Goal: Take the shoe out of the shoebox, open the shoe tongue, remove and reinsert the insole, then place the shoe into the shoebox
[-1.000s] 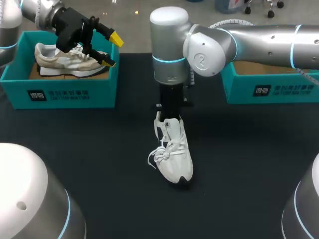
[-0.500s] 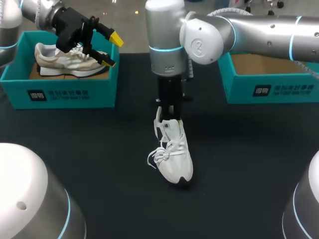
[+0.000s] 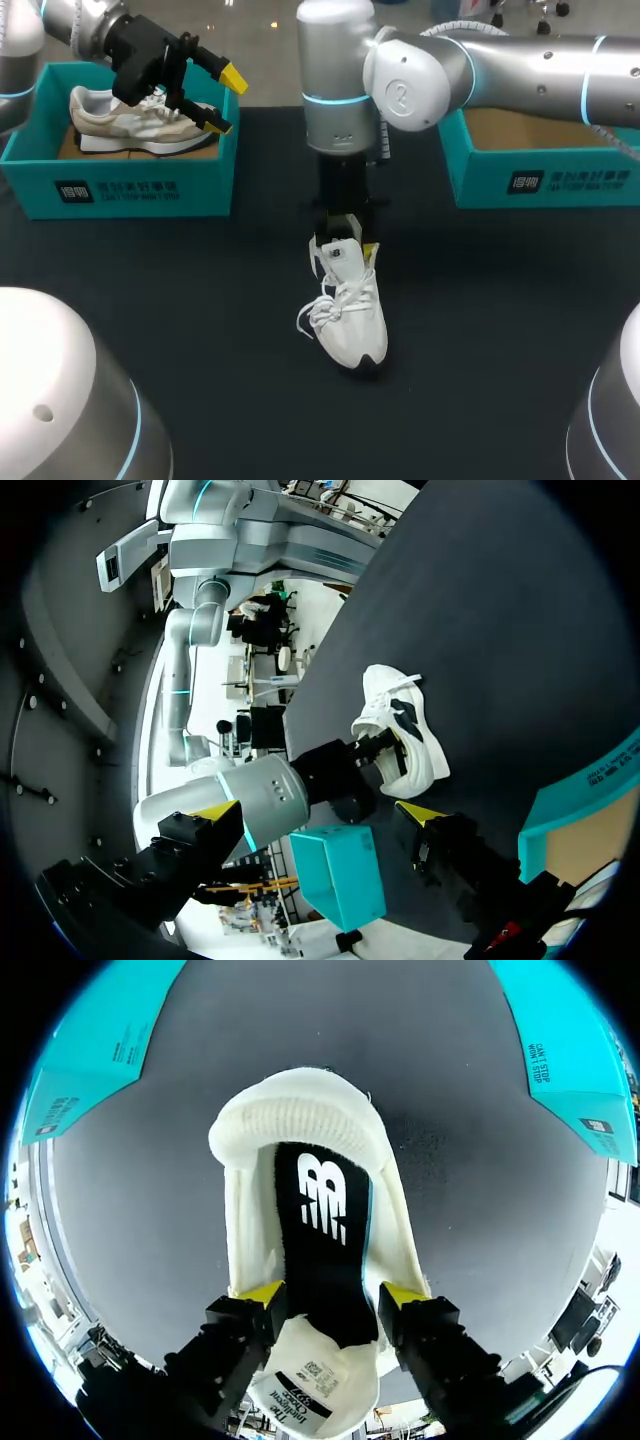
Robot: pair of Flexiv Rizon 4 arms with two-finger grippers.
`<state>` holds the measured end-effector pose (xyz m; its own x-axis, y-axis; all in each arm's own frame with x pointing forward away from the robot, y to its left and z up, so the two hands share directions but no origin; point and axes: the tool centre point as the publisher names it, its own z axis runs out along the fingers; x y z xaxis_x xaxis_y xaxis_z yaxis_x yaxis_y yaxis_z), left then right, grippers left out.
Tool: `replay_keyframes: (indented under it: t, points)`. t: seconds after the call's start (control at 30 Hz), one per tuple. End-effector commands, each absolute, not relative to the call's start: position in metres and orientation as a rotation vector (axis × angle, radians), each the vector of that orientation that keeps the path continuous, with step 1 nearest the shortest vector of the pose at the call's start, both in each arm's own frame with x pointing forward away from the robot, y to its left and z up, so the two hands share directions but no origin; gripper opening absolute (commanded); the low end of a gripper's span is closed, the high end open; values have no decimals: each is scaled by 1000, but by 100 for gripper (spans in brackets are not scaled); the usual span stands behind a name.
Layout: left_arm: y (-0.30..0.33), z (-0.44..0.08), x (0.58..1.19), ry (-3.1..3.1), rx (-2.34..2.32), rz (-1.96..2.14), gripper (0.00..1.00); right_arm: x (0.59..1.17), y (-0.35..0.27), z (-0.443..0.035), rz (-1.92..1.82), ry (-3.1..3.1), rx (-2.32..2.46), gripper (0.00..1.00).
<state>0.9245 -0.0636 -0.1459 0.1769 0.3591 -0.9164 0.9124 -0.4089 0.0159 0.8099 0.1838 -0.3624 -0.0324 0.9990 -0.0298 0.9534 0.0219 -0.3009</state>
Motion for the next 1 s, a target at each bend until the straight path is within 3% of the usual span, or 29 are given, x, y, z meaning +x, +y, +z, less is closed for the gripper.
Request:
replay_keyframes:
  t: [0.03, 1.0]
  points:
    - [-63, -145, 924, 1196, 1872, -1207, 100, 809, 185, -366, 350, -2100, -2035, 100]
    - [-63, -145, 924, 1196, 1872, -1207, 100, 791, 182, -338, 288, -2120, -2057, 100]
